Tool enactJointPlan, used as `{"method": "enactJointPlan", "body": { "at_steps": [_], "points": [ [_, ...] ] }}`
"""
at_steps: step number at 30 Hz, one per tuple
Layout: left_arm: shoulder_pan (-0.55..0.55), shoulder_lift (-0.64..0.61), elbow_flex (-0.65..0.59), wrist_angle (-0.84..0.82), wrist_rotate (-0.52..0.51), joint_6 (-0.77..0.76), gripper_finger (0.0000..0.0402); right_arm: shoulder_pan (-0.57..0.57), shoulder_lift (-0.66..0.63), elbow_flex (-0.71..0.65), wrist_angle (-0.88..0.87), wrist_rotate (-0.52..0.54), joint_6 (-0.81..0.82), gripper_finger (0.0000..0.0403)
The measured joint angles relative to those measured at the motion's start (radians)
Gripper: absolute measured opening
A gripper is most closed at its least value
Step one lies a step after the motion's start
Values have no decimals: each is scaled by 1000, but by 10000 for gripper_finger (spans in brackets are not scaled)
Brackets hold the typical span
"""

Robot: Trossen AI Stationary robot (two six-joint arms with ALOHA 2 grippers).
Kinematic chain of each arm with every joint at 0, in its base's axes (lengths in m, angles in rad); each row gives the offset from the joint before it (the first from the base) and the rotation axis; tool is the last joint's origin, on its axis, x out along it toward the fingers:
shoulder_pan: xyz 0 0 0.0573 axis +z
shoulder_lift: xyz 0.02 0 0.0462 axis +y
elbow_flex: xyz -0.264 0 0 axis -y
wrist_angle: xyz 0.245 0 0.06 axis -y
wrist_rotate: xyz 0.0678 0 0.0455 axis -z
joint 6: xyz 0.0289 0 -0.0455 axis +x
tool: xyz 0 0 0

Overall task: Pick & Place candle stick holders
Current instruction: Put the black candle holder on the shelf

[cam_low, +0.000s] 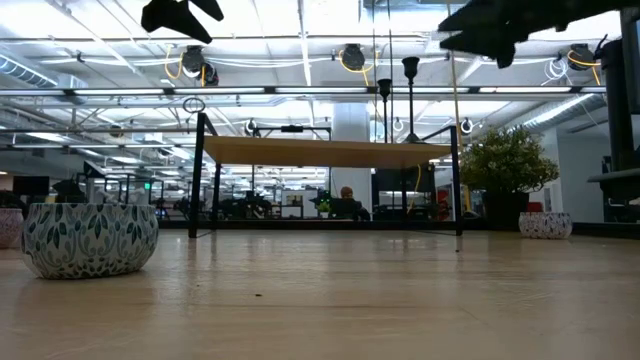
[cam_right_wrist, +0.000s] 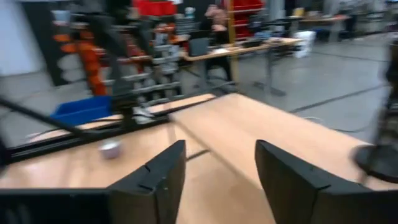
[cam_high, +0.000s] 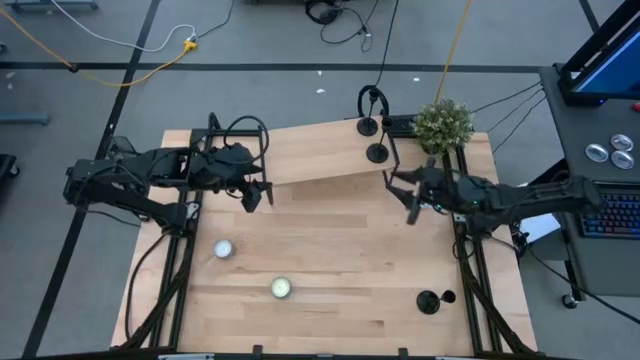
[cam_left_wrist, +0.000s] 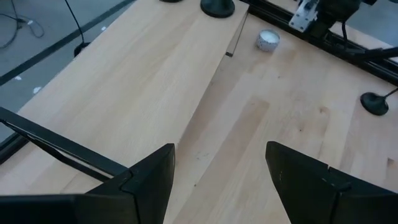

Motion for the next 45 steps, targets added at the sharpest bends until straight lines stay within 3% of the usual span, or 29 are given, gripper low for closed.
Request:
{"method": "enactJointPlan", "body": {
  "at_steps": [6,10,14,21,30,39,45],
  "points": [
    [-31,-2,-98,235,22,30,255,157,-20,75,-127,-19,-12,112],
    [-56,-3,-184,383,85,39,255,257,-14,166,-334,-26,31,53],
    [-90,-3,-242,466,89,36,255,345,7,280,-567,-111,133,6],
    [-130,-3,-324,573,23,33,255,457,112,483,-905,-186,303,2],
    [-147,-3,-398,641,9,18,255,561,234,683,-1188,-290,471,1],
    [-147,-42,-451,640,33,15,255,599,310,748,-1381,-535,765,1],
    [-147,-206,-526,613,34,40,255,599,346,748,-1444,-610,920,17]
  ]
}}
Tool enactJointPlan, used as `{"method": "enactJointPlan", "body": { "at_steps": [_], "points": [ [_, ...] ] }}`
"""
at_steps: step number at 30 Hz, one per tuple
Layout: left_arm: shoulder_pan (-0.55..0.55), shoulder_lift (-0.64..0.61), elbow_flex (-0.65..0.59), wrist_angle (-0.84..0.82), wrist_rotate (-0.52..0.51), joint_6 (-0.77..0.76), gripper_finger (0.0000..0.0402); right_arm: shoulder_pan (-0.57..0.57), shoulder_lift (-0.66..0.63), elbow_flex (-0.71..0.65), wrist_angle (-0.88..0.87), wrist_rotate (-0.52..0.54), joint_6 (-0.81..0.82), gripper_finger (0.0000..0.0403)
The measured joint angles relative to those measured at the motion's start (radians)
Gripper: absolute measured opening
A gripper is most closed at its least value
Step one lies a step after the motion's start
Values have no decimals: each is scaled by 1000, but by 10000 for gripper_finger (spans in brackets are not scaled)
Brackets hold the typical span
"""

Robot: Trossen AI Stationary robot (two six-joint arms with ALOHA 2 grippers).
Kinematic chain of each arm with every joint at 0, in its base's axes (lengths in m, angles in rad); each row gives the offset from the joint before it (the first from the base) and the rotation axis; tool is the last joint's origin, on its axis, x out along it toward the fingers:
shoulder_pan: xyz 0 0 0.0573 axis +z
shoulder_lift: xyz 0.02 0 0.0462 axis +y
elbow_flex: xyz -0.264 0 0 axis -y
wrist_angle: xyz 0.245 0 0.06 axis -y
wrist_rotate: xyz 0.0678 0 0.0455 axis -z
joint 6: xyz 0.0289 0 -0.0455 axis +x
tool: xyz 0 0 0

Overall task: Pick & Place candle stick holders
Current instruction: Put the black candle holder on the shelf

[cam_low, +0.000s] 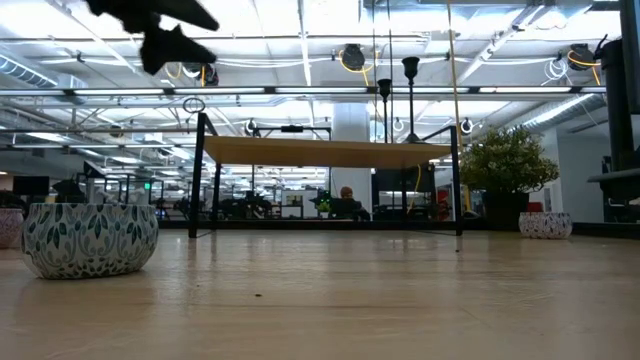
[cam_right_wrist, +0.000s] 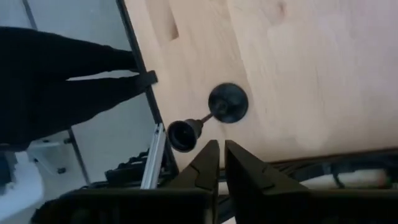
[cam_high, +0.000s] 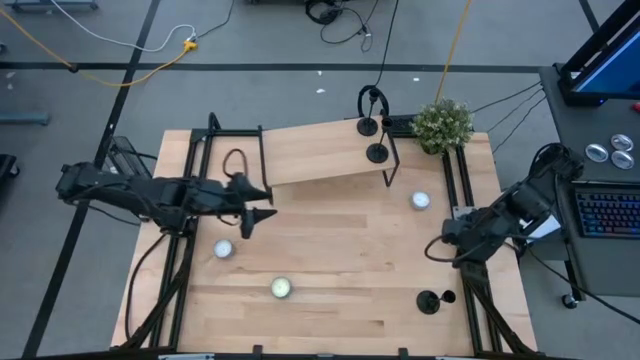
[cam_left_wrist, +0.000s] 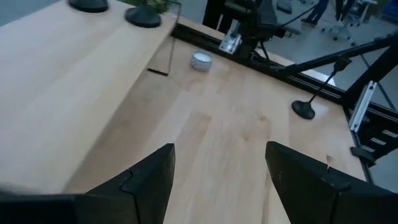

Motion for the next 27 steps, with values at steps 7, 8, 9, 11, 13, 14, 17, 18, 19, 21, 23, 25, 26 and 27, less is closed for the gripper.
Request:
{"method": "enactJointPlan", "body": {
  "at_steps": [7,8,9,11,13,14,17,18,19,21,23,25,26,27],
  "points": [
    [-13,-197,-115,-3,-8,-19,255,0,20,0,27,-64,148,72],
    [-16,-217,-131,-3,-8,-18,255,0,21,0,40,-69,167,83],
    [-20,-234,-142,-5,-8,-17,255,0,23,0,54,-73,184,94],
    [-28,-264,-155,-7,-9,-15,255,5,31,0,73,-88,208,117],
    [-35,-286,-164,-22,-17,-14,255,15,41,0,87,-89,227,140],
    [-39,-293,-166,-22,-17,-10,255,23,49,0,90,-90,235,150],
    [-41,-309,-171,-29,-17,2,255,49,74,0,83,-90,264,174],
    [-41,-309,-171,-25,-18,4,255,58,83,0,81,-90,277,180],
    [-41,-311,-171,-25,-18,5,255,67,91,0,78,-90,291,185],
    [-41,-312,-171,-28,-18,4,255,82,105,0,77,-90,316,189],
    [-41,-313,-171,-28,-18,3,255,95,117,0,81,-89,343,189],
    [-41,-313,-171,-28,-18,3,255,109,131,0,86,-89,363,185],
    [-41,-312,-171,-28,-18,2,255,117,139,0,92,-88,371,184],
    [-41,-312,-171,-28,-18,1,255,124,147,0,97,-89,379,182]
  ]
}}
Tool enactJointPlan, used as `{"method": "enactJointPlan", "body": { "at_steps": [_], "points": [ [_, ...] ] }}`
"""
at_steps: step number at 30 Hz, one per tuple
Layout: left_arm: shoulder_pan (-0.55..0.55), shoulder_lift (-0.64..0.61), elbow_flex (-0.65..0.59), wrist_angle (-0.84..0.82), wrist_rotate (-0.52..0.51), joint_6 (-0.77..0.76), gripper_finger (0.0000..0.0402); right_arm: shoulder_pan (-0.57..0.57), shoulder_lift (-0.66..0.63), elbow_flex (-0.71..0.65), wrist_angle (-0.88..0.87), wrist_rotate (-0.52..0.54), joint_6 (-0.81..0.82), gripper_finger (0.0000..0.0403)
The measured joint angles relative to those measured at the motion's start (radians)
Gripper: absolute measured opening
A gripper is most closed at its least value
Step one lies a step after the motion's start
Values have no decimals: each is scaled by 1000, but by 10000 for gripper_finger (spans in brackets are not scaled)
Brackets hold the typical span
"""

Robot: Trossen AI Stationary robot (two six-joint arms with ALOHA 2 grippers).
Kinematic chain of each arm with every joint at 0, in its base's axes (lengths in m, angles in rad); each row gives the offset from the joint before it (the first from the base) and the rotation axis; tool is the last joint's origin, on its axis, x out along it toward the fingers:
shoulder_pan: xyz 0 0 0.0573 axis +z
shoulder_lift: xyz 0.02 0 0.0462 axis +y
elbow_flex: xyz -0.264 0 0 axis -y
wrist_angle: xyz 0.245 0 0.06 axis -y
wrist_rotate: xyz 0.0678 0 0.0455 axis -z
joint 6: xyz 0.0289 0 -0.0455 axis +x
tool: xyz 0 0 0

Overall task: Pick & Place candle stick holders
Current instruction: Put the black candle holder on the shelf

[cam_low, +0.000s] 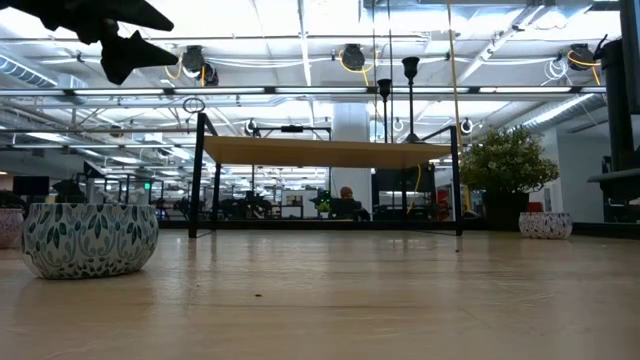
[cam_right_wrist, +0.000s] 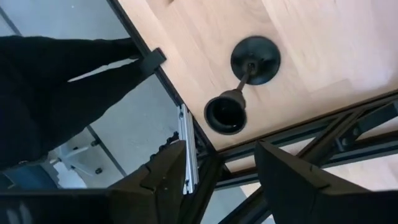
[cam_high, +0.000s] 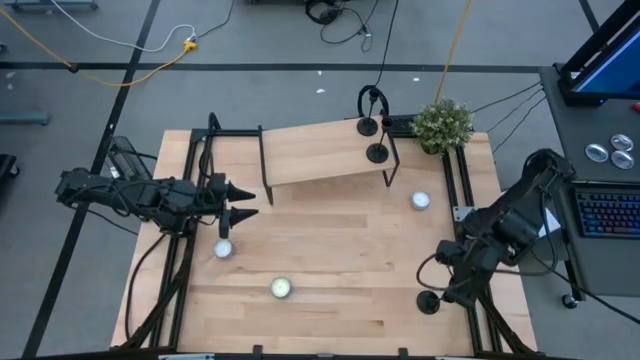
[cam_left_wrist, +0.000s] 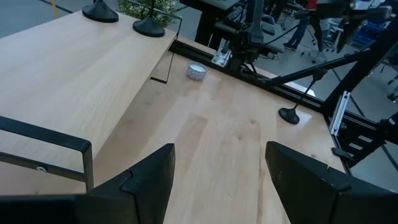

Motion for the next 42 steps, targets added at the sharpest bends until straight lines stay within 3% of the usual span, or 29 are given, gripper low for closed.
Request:
{"method": "enactJointPlan", "body": {
  "at_steps": [16,22,42],
  "points": [
    [0,0,0,0,1,-2,255,42,71,0,20,9,45,177],
    [0,0,1,0,3,-5,255,42,89,-2,18,58,25,175],
    [0,0,1,1,4,-24,255,44,89,-186,107,0,21,169]
  ]
}}
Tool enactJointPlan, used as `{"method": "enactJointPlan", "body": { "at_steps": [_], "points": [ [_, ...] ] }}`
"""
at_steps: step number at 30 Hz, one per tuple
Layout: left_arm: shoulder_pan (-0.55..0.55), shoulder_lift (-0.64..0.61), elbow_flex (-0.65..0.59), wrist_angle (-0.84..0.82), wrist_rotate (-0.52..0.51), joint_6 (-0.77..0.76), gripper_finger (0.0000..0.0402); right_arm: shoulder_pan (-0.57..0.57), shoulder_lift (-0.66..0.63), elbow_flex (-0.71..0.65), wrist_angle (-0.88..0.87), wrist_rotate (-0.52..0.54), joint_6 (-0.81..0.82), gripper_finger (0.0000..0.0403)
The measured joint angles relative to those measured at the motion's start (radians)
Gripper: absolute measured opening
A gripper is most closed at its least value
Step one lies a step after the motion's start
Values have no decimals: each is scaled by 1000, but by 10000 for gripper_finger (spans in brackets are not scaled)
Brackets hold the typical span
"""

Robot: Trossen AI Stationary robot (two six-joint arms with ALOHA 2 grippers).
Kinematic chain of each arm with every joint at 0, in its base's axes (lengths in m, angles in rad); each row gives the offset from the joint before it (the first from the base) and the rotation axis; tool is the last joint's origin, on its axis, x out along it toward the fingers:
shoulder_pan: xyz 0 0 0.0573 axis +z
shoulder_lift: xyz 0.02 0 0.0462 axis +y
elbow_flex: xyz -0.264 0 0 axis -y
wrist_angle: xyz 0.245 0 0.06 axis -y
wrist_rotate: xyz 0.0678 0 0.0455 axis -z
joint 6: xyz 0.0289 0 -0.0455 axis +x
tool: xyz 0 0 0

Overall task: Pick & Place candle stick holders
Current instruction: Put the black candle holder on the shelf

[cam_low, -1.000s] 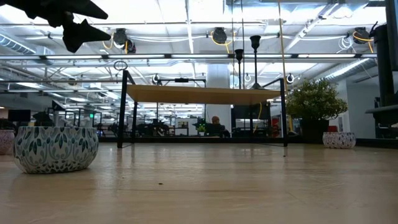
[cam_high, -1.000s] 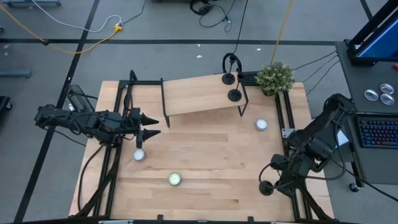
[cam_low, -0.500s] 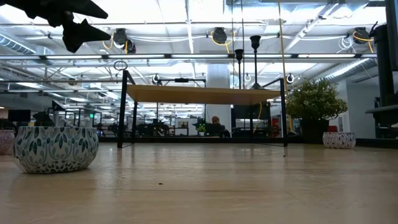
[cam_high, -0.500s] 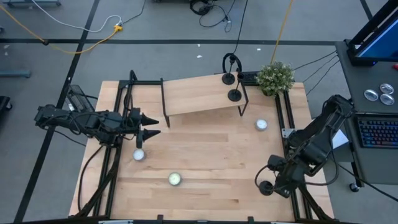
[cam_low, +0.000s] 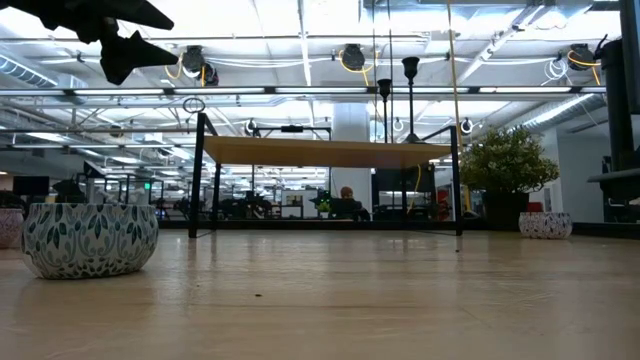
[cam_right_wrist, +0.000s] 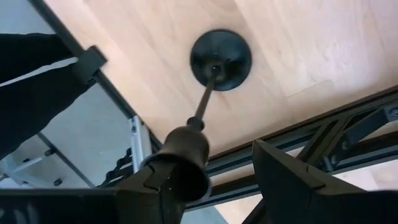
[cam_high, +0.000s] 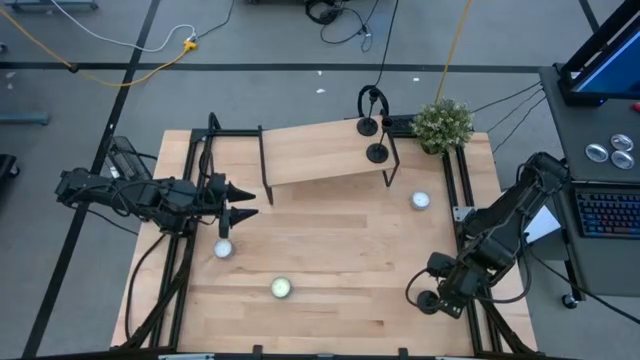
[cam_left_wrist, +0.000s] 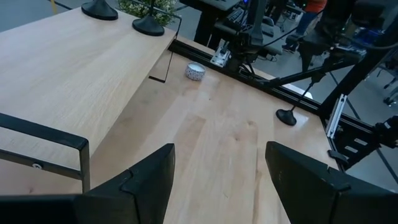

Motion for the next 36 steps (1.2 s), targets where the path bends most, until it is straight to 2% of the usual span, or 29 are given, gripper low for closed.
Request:
{"method": "enactJointPlan", "body": {
  "at_steps": [3,6,12,14,24,33,36],
  "points": [
    [0,0,0,0,0,-8,255,0,-2,-14,3,-1,0,160],
    [0,0,0,1,0,-34,255,-1,-2,-18,4,0,0,135],
    [0,0,0,4,0,-101,255,-1,-2,-19,5,0,-3,35],
    [0,0,0,8,-1,-116,255,-1,-4,-19,4,2,-17,15],
    [0,26,1,136,-8,-215,255,-59,-14,-18,30,11,-90,12],
    [0,240,5,488,-2,-128,255,-219,-16,66,61,61,-309,12],
    [0,329,40,543,17,-103,255,-278,-16,93,58,67,-377,12]
  ]
}}
